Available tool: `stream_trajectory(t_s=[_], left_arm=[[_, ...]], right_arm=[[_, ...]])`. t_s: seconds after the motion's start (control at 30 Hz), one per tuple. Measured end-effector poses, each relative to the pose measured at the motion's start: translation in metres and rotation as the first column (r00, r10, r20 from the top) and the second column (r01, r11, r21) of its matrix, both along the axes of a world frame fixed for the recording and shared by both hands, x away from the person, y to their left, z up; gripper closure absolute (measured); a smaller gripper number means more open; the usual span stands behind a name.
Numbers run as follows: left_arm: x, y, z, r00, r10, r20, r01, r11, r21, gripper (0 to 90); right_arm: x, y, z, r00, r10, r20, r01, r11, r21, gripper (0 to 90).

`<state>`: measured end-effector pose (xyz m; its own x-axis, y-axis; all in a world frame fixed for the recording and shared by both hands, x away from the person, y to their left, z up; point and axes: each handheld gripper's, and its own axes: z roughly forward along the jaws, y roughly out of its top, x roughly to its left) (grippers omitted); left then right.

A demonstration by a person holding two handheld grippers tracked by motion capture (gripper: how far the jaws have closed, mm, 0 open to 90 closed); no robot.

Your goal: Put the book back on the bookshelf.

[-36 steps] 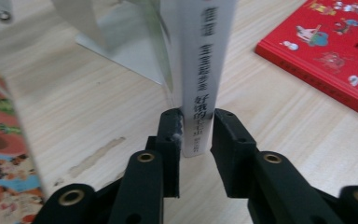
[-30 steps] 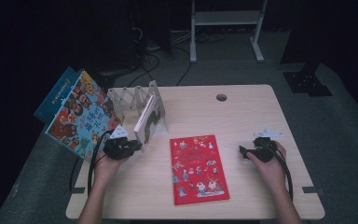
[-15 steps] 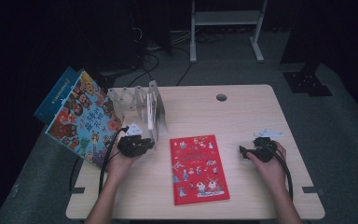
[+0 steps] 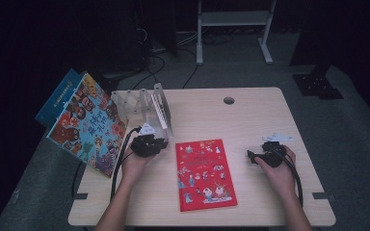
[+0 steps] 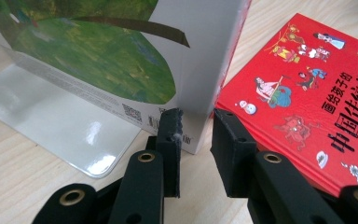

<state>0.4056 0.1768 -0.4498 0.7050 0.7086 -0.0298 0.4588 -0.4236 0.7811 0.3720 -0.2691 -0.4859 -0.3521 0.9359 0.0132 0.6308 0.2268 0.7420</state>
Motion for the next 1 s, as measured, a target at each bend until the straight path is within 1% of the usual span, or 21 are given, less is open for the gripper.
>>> stream_trajectory(t_s=[0.07, 0.17, 0.23, 0.27, 0.3, 0.37, 0.4, 0.43, 0.53, 0.57, 0.6, 0.63, 0.7, 0.77, 0.83, 0.87, 0.9, 0.93, 1.0], left_arm=[[0.0, 0.0, -0.001, 1.0, 0.0, -0.006, 0.0, 1.0, 0.006, 70.8], [0.0, 0.001, 0.0, 1.0, 0.003, -0.003, -0.003, 1.0, 0.0, 69.1], [0.0, 0.002, 0.0, 0.9999, 0.01, 0.003, -0.01, 0.9999, 0.002, 66.7], [-0.001, 0.002, 0.0, 1.0, 0.009, 0.001, -0.009, 1.0, 0.0, 65.1], [-0.001, 0.003, 0.0, 1.0, 0.007, -0.003, -0.007, 0.9999, 0.008, 63.2], [-0.005, 0.005, 0.0, 1.0, 0.007, 0.001, -0.007, 0.9999, 0.013, 58.5], [-0.008, 0.006, 0.0, 1.0, 0.01, 0.002, -0.01, 0.9999, 0.003, 55.0], [-0.01, 0.008, 0.0, 1.0, 0.007, 0.001, -0.007, 1.0, 0.006, 50.6], [-0.015, 0.011, -0.001, 0.9999, -0.012, -0.002, 0.012, 0.9993, 0.035, 35.3], [-0.018, 0.012, -0.002, 0.9998, -0.018, 0.002, 0.018, 0.9987, 0.048, 31.3], [-0.021, 0.013, -0.003, 0.9995, -0.027, 0.015, 0.026, 0.9977, 0.063, 26.6], [-0.023, 0.014, -0.004, 0.9991, -0.038, 0.021, 0.036, 0.9972, 0.066, 23.0], [-0.027, 0.015, -0.005, 0.9986, -0.05, 0.018, 0.049, 0.9962, 0.073, 18.1], [-0.031, 0.015, -0.007, 0.9971, -0.076, 0.012, 0.075, 0.9947, 0.071, 13.5], [-0.033, 0.014, -0.01, 0.9952, -0.097, -0.013, 0.098, 0.9918, 0.082, 6.7], [-0.034, 0.012, -0.012, 0.9933, -0.113, -0.023, 0.115, 0.9898, 0.085, 4.3], [-0.036, 0.011, -0.013, 0.9915, -0.126, -0.031, 0.129, 0.9869, 0.097, 2.6], [-0.038, 0.009, -0.014, 0.9908, -0.131, -0.034, 0.134, 0.9856, 0.103, 1.9], [-0.041, 0.006, -0.016, 0.9882, -0.148, -0.038, 0.152, 0.9817, 0.115, 1.7]], right_arm=[[0.0, 0.0, 0.0, 1.0, 0.0, 0.0, 0.0, 1.0, 0.0, 18.4], [0.0, 0.0, 0.0, 1.0, 0.0, 0.0, 0.0, 1.0, 0.0, 18.4], [0.0, 0.0, 0.0, 1.0, 0.0, 0.0, 0.0, 1.0, -0.001, 18.4], [0.0, 0.0, 0.0, 1.0, 0.0, 0.0, 0.0, 1.0, 0.0, 18.4], [0.0, 0.0, 0.0, 1.0, 0.0, 0.0, 0.0, 1.0, -0.001, 18.4], [0.0, 0.0, 0.0, 1.0, 0.0, 0.0, 0.0, 1.0, -0.001, 18.4], [0.0, 0.0, 0.0, 1.0, 0.0, 0.0, 0.0, 1.0, 0.0, 18.4], [0.0, 0.0, 0.0, 1.0, 0.0, 0.0, 0.0, 1.0, 0.0, 18.4], [0.0, 0.0, 0.0, 1.0, 0.002, 0.0, -0.002, 1.0, 0.0, 19.9], [0.0, 0.0, 0.0, 1.0, 0.004, 0.004, -0.004, 1.0, 0.001, 21.1], [-0.001, 0.0, 0.0, 1.0, 0.004, 0.004, -0.004, 1.0, 0.002, 21.2], [0.0, 0.0, 0.0, 1.0, 0.005, 0.004, -0.005, 1.0, 0.002, 21.4], [-0.001, 0.0, 0.0, 1.0, 0.008, 0.006, -0.008, 1.0, 0.001, 22.2], [-0.001, 0.0, 0.0, 0.9999, 0.009, 0.006, -0.009, 1.0, 0.002, 22.3], [-0.001, 0.0, 0.0, 0.9999, 0.008, 0.006, -0.008, 1.0, 0.002, 22.3], [-0.001, 0.0, 0.0, 0.9999, 0.009, 0.006, -0.009, 1.0, 0.002, 22.3], [-0.001, 0.0, 0.0, 0.9999, 0.009, 0.006, -0.009, 1.0, 0.002, 22.3], [-0.001, 0.0, 0.0, 0.9999, 0.008, 0.006, -0.008, 1.0, 0.002, 23.3], [-0.002, 0.0, 0.001, 0.9999, 0.01, 0.013, -0.01, 0.9999, 0.004, 30.7]])
